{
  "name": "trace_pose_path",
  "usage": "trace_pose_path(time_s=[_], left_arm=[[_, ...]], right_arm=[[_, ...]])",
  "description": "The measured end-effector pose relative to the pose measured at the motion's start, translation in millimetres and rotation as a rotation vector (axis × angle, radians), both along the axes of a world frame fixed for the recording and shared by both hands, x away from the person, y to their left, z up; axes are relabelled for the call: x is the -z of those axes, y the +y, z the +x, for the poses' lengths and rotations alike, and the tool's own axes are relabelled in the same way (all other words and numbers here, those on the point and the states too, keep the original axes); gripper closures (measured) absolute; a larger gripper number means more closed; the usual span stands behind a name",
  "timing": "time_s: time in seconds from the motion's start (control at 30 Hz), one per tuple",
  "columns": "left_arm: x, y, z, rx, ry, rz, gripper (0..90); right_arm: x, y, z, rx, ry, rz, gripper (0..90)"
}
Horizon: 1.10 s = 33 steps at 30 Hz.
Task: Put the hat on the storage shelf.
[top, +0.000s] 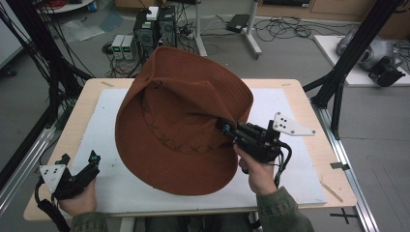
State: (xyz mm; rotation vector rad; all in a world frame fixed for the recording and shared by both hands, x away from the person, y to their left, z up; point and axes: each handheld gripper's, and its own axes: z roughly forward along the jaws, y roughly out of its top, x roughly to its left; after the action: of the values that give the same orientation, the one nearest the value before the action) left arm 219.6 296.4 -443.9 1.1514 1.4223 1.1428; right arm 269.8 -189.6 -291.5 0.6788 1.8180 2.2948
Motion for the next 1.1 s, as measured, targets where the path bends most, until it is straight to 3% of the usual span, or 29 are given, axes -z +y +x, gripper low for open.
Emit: trace_pose_path(time_s=[0.2, 0.47, 0.83, 1.0, 1.1], left_arm=[[0.5, -2.4, 1.5, 0.004, 0.002, 0.004, 16.3], [0.2, -3.6, 1.8, 0.009, 0.002, 0.007, 16.3], [0.5, -3.8, 2.4, 0.009, 0.005, 0.009, 16.3], [0.3, -2.9, 1.8, 0.009, 0.006, 0.013, 16.3], [0.5, -2.2, 1.8, 0.005, 0.004, 0.008, 16.3]], right_arm=[[2.5, -1.1, 2.6, -0.044, 0.002, -0.003, 86.3], [1.5, 0.7, 11.3, -0.097, 0.041, -0.042, 85.0], [-1.5, 11.0, 11.8, -0.156, 0.005, -0.131, 83.0], [-2.0, 10.5, 13.7, -0.155, 0.022, -0.12, 79.9], [-2.1, 9.2, 14.2, -0.158, 0.022, -0.113, 73.0]])
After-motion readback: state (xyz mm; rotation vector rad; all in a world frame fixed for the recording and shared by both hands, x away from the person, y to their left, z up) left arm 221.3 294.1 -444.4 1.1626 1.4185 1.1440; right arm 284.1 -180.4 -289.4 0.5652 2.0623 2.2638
